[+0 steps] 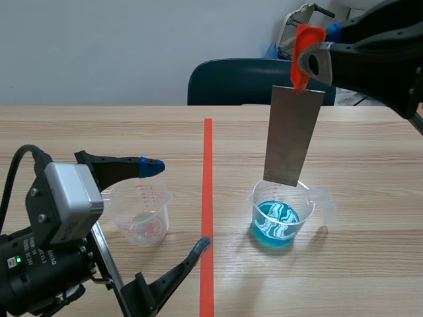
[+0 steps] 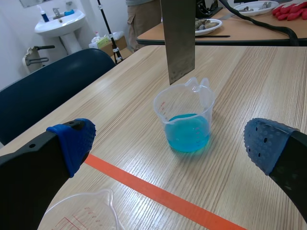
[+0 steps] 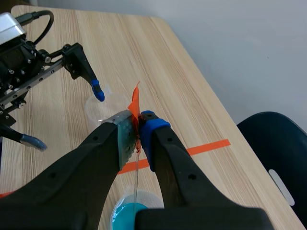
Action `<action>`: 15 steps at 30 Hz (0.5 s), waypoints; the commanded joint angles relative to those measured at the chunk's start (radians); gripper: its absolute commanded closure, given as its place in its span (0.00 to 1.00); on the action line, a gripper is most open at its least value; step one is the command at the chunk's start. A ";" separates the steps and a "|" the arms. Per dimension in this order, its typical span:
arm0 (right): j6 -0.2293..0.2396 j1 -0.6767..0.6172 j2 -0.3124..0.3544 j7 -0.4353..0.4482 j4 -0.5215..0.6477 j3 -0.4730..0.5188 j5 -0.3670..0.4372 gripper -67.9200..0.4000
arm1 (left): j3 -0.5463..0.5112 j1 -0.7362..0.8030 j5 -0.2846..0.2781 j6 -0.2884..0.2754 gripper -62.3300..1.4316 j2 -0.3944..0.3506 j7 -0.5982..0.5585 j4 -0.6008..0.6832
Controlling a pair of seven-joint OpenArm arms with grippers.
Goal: Do the redox reaction experiment
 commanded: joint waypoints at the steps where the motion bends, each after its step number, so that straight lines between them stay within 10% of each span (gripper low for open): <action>1: -0.002 0.011 0.000 0.023 0.002 0.011 0.000 0.98 | -0.002 0.008 -0.010 -0.003 0.00 0.008 -0.017 0.014; 15: 0.027 0.011 -0.099 0.079 -0.089 -0.012 -0.115 0.98 | -0.002 0.008 -0.010 -0.003 0.00 0.008 -0.017 0.014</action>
